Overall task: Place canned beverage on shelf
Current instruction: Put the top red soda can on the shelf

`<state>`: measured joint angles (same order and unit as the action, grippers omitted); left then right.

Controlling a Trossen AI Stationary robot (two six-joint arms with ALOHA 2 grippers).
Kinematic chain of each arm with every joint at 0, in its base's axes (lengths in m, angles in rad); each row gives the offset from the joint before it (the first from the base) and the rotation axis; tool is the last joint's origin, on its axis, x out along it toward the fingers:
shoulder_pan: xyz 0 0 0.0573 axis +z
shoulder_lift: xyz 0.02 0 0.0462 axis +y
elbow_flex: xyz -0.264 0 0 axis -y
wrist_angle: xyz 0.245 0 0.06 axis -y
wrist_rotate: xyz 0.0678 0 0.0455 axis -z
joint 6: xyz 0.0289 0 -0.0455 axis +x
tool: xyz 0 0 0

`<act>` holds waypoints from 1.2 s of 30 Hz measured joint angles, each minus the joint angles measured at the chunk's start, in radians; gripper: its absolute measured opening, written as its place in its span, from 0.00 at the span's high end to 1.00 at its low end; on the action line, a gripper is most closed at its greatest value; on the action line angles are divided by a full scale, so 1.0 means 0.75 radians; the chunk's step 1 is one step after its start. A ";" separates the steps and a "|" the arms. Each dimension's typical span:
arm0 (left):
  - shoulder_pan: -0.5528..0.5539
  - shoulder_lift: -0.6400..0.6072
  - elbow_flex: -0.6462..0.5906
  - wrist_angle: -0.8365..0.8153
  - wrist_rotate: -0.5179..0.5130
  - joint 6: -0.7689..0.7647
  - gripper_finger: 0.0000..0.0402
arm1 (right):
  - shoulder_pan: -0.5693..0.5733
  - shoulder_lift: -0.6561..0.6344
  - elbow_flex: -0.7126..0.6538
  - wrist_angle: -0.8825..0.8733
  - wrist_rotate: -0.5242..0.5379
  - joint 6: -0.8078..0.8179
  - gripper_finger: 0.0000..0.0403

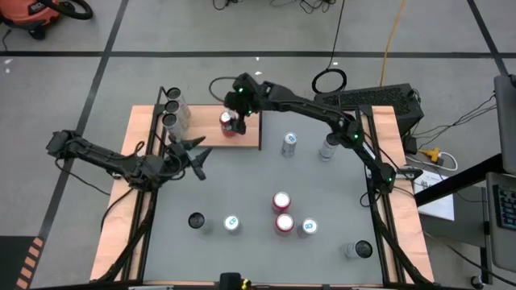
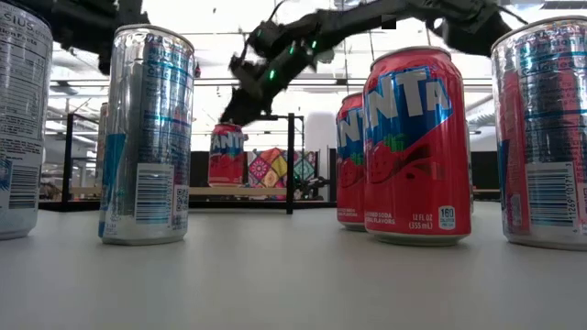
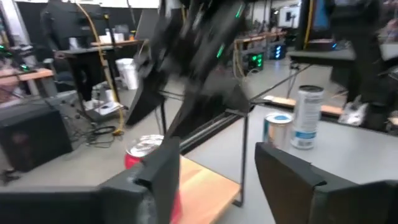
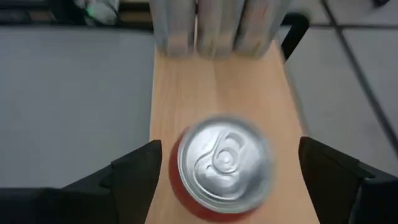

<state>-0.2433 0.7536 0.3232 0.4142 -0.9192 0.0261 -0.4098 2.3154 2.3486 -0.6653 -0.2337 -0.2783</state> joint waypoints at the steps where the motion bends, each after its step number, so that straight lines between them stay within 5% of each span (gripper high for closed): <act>1: 0.021 0.017 0.011 -0.003 0.003 0.010 0.45 | 0.005 -0.027 0.001 -0.026 0.000 0.000 0.22; 8: 0.182 0.236 0.092 -0.003 0.072 0.026 0.25 | 0.082 -0.232 0.003 -0.439 0.001 -0.003 0.23; 14: 0.329 0.400 0.111 0.042 0.069 0.011 0.19 | 0.215 -0.261 0.000 -0.677 0.086 0.030 0.23; 31: 0.417 0.494 0.114 0.048 0.140 -0.029 0.19 | 0.427 -0.262 -0.082 -0.873 0.207 0.086 0.23; 36: 0.392 0.494 0.114 0.022 0.140 -0.059 0.19 | 0.419 -0.263 -0.164 -0.601 0.205 0.083 0.24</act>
<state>0.0504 1.1240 0.4084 0.4309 -0.8143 -0.0182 -0.0957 2.1181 2.2256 -1.1159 -0.0800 -0.2164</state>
